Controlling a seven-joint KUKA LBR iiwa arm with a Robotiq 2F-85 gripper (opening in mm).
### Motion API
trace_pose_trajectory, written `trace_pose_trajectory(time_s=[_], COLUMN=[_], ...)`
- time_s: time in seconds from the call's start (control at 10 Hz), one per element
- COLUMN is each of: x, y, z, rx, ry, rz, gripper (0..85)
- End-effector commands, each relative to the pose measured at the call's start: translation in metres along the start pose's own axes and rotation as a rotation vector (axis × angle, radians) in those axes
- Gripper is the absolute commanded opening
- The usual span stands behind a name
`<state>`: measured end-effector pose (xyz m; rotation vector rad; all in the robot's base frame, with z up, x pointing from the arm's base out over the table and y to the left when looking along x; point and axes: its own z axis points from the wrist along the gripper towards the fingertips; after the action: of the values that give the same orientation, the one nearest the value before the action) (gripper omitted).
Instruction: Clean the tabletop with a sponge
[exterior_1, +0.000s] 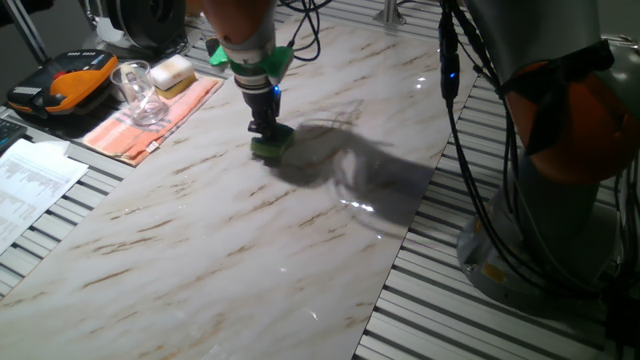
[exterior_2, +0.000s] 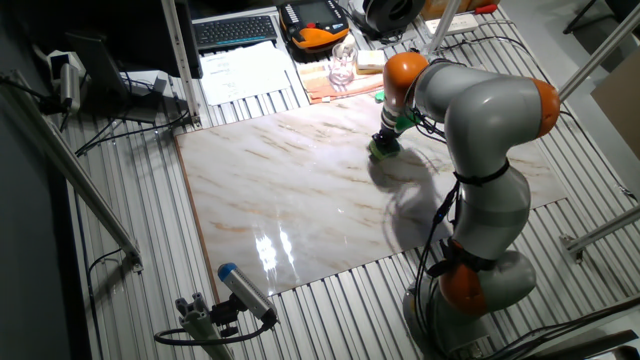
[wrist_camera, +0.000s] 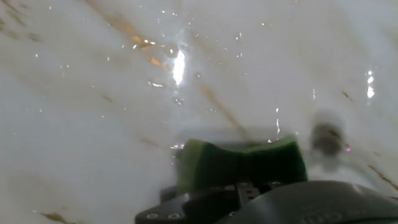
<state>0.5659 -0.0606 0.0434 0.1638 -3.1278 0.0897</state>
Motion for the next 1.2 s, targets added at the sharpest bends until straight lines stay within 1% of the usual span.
trace_pose_trajectory(time_s=[0.0,0.1,0.2,0.3,0.4,0.5,0.6,0.8,0.9,1.1], x=[-0.002,-0.003,-0.002,-0.004,-0.006,-0.008,-0.010,-0.010,-0.010,-0.008], y=[0.005,0.011,0.017,0.024,0.027,0.030,0.036,0.049,0.054,0.068], z=[-0.004,-0.010,-0.015,-0.015,-0.012,-0.008,-0.006,-0.007,-0.007,-0.010], rx=[-0.008,-0.010,-0.018,-0.028,-0.031,-0.047,-0.050,-0.053,-0.060,-0.063], ry=[0.007,0.015,0.019,0.018,0.015,0.014,0.012,0.011,0.015,0.018], rz=[0.008,0.023,0.037,0.045,0.046,0.048,0.053,0.071,0.076,0.089], gripper=[0.0,0.0,0.0,0.0,0.0,0.0,0.0,0.0,0.0,0.0])
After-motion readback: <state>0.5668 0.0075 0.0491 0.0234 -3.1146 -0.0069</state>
